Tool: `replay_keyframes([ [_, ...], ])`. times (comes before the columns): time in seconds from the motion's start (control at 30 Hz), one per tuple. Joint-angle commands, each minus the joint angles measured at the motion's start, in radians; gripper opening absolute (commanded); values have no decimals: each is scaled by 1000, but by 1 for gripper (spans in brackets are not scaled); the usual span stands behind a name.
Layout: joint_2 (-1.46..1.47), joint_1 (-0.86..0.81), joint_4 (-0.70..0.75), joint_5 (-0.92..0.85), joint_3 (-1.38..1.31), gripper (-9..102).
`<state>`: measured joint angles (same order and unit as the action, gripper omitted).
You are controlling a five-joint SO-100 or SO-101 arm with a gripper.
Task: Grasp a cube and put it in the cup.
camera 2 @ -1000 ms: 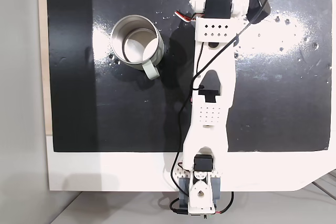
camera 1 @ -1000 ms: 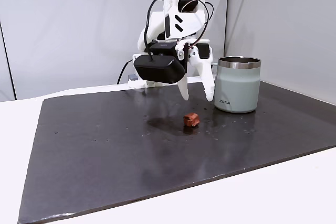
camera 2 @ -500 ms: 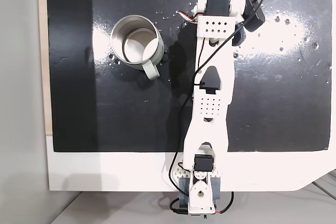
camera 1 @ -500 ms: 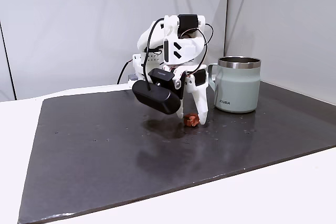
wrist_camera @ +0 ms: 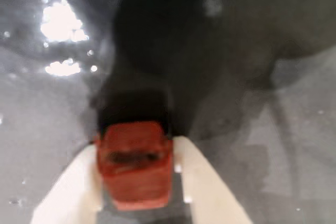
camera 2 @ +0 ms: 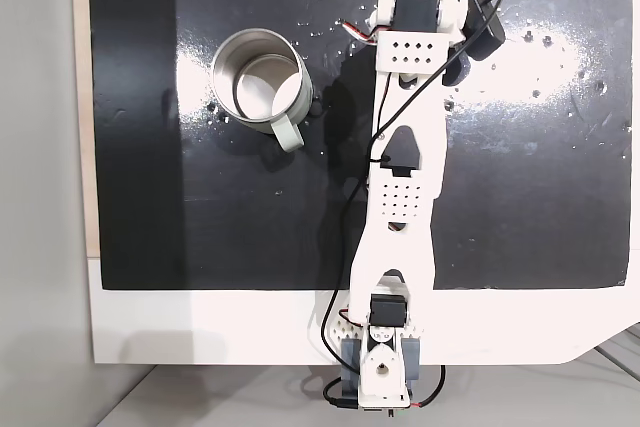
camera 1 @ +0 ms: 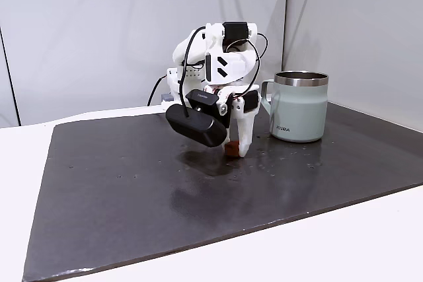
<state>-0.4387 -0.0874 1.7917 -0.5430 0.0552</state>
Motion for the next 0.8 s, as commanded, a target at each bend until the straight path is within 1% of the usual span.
replay_keyframes([
  [0.0,-12,-8,8,3,-61,5],
  [0.27,-66,-9,11,17,-44,4],
  [0.77,-675,-12,11,67,247,4],
])
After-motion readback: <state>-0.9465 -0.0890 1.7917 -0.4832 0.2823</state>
